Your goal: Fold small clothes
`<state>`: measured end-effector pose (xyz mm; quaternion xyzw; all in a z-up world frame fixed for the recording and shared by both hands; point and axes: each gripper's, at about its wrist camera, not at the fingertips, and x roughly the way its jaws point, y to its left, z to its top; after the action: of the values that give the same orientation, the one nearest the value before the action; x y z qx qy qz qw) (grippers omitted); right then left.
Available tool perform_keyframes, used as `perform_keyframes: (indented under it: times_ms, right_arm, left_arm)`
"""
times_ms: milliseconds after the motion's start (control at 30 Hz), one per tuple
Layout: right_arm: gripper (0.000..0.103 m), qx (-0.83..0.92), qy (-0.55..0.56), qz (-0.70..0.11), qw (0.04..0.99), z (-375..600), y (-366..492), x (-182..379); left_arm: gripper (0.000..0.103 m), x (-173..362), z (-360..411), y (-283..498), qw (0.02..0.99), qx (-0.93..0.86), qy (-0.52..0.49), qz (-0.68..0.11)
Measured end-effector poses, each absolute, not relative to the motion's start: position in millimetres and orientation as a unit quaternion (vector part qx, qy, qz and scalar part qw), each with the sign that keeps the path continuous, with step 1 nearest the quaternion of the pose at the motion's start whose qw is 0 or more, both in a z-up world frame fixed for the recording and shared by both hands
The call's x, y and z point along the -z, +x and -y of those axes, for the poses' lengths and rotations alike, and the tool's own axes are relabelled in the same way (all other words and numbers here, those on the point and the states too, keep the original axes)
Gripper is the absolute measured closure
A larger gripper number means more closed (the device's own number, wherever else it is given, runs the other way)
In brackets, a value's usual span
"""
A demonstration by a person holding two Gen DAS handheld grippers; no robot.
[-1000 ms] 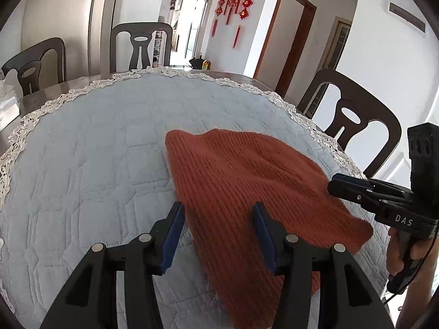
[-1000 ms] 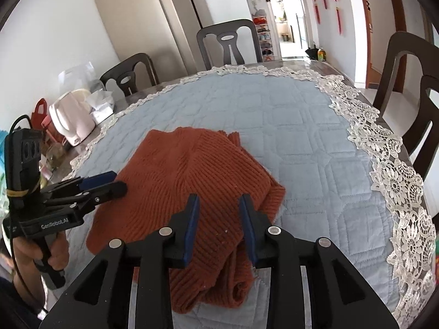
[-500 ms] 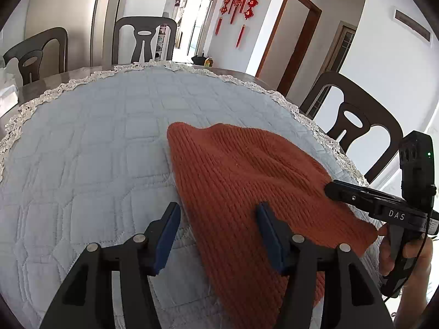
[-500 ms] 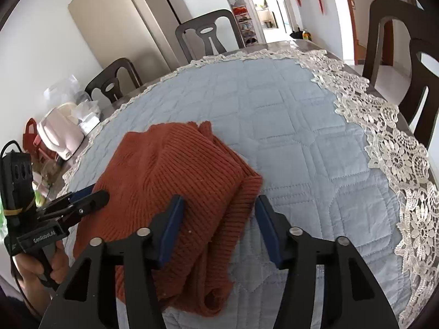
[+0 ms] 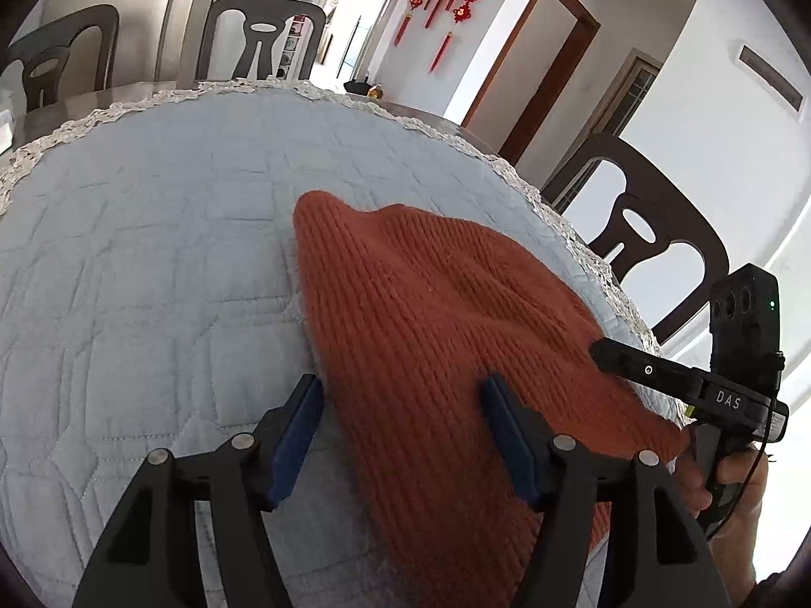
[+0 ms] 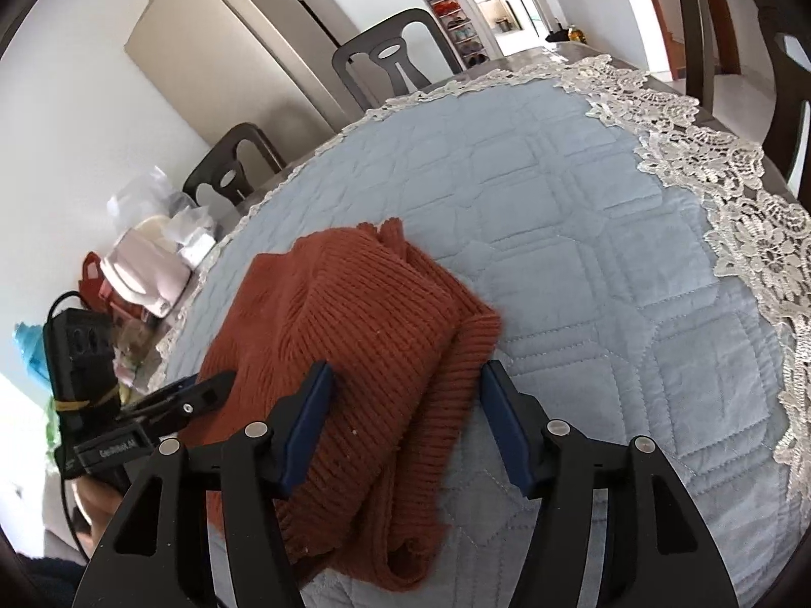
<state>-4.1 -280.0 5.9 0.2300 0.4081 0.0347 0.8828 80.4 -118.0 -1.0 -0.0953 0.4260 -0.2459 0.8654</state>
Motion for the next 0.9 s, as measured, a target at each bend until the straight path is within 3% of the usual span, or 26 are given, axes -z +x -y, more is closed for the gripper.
perform_keyframes:
  times_ms: [200,567,900]
  right_arm:
    - [0.061,-0.061,0.246,-0.413,0.875,280.5,-5.0,-2.7]
    - [0.07,-0.073,0.245,-0.41,0.876,279.6,-0.6,-1.2]
    - [0.086,-0.058,0.212,-0.399,0.89,269.7,-5.9,-16.4]
  left_arm:
    - [0.033,-0.1,126.3,78.3,0.868,0.239,-0.08,-0.428]
    - [0.034,-1.1,135.1,79.1,0.871,0.233,-0.059,-0.429]
    - [0.06,-11.6,143.3,71.8,0.883,0.23,-0.024,-0.408]
